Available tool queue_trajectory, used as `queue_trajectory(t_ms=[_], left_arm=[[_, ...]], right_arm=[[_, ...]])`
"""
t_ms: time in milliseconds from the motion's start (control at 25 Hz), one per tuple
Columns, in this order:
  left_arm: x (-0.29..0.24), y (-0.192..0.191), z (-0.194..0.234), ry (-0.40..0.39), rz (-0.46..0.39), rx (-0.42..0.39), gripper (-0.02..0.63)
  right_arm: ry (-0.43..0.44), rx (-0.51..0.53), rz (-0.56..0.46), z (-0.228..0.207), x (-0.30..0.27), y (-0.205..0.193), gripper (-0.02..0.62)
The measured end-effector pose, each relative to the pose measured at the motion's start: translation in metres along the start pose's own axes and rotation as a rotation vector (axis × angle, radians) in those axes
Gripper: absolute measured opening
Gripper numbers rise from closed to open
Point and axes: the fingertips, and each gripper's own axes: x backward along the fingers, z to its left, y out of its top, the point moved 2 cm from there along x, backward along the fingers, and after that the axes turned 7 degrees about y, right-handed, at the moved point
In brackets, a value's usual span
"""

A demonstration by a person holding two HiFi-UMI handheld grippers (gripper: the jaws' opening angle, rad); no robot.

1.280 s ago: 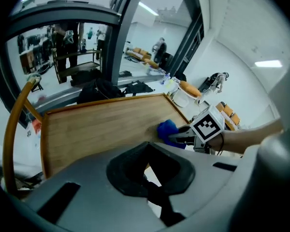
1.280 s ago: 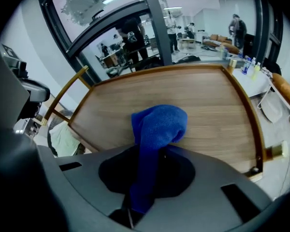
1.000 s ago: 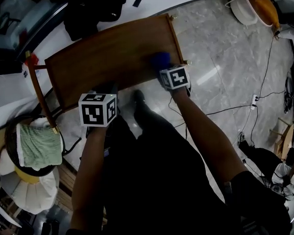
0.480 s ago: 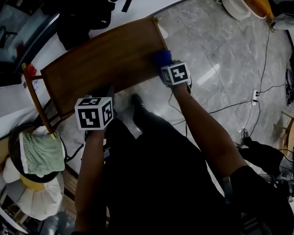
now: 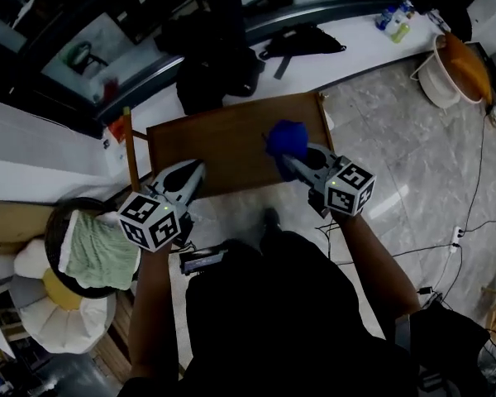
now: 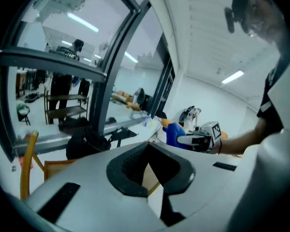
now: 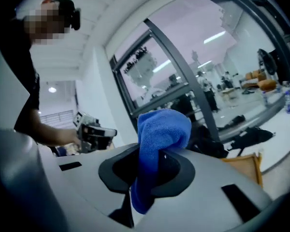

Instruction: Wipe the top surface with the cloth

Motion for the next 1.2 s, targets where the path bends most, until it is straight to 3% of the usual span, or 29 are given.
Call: queue_trajectory(t_ms=[200, 440, 600, 920, 1200], left_arm=[[0.081, 0.045, -0.008, -0.119, -0.244, -0.023, 0.009], [0.187, 0.035, -0.043, -0.318, -0.335, -0.015, 0.009], [0.238, 0.021, -0.057, -0.280, -0.384, -0.057, 0.009], [0.287, -0.014, -0.097, -0.290, -0.348, -0.161, 0.009], [0.293, -0.015, -0.149, -0.299, -0.351, -0.250, 0.009]], right_arm=[[0.267, 0.064, -0.141, 0.108, -0.021, 0.071, 0.063], [0.336, 0.113, -0.230, 0.217, -0.026, 0.092, 0.063], [0.352, 0.175, -0.198, 0.266, -0.032, 0.077, 0.063], [0.450, 0.181, -0.160, 0.343, -0.030, 0.042, 0.063], [0.475, 0.210, -0.121, 0.357, 0.004, 0.026, 0.063]])
